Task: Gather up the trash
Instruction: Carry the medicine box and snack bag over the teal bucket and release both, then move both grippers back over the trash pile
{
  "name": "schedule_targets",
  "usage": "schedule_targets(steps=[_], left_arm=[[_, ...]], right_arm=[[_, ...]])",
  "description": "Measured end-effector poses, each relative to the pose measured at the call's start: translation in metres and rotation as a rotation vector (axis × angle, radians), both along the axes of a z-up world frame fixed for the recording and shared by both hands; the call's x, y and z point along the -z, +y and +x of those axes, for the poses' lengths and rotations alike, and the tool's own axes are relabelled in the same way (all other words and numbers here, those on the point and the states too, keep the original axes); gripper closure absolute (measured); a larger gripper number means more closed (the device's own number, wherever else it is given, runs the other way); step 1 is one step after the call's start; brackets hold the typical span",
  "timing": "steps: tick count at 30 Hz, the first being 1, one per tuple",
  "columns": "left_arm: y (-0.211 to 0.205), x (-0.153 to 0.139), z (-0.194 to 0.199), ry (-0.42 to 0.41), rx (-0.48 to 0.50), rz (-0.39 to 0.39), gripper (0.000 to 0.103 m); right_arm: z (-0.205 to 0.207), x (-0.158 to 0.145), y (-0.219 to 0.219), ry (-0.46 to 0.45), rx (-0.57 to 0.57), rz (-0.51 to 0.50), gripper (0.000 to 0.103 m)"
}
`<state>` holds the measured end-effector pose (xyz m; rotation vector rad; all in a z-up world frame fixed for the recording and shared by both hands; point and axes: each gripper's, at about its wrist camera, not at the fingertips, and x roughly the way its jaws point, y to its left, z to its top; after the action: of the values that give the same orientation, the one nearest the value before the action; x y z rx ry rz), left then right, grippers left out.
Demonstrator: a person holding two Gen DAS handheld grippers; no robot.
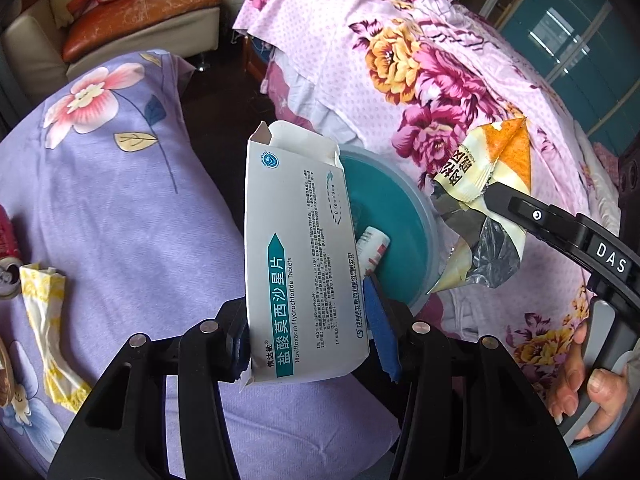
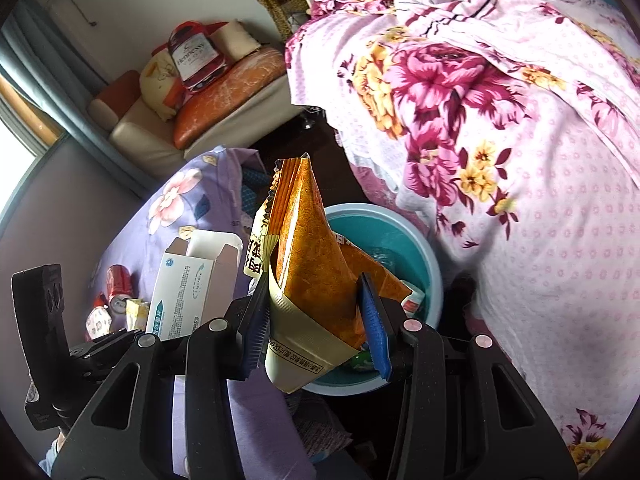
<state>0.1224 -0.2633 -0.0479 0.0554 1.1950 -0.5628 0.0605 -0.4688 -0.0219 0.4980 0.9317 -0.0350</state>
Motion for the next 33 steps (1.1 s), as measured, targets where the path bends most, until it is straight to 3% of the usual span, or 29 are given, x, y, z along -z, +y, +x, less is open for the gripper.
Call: schedule_targets(steps=[8,12,22,24,28,33], left_arm=[[-0.012,0.012,0.011,0.014,0.008,0.005,0.049],[-0.015,0.011,0.014,-0.004,0.003,0.014,0.021],[0.016,0.009,0.015,0.007,-0.054,-0.006,0.019],[0.022,0.008,0.015,0.008,-0.064,-0.005,0.019],[0.036,0.007,0.013,0.019,-0.091,-0.019,0.019],[0.054,0.005,0.009,0.015,-0.121,-0.029,0.012]], right_arm=[[0.009,0.006,-0.006,0.022,0.019,-0.027,0.062],[0.014,0.008,-0.006,0.035,0.023,-0.033,0.062],[0.023,0.012,0.005,0.059,0.009,-0.052,0.060],[0.026,0.013,0.011,0.066,-0.004,-0.053,0.058],[0.031,0.013,0.021,0.074,-0.014,-0.057,0.034],[0.033,0.011,0.032,0.087,-0.015,-0.053,0.028]])
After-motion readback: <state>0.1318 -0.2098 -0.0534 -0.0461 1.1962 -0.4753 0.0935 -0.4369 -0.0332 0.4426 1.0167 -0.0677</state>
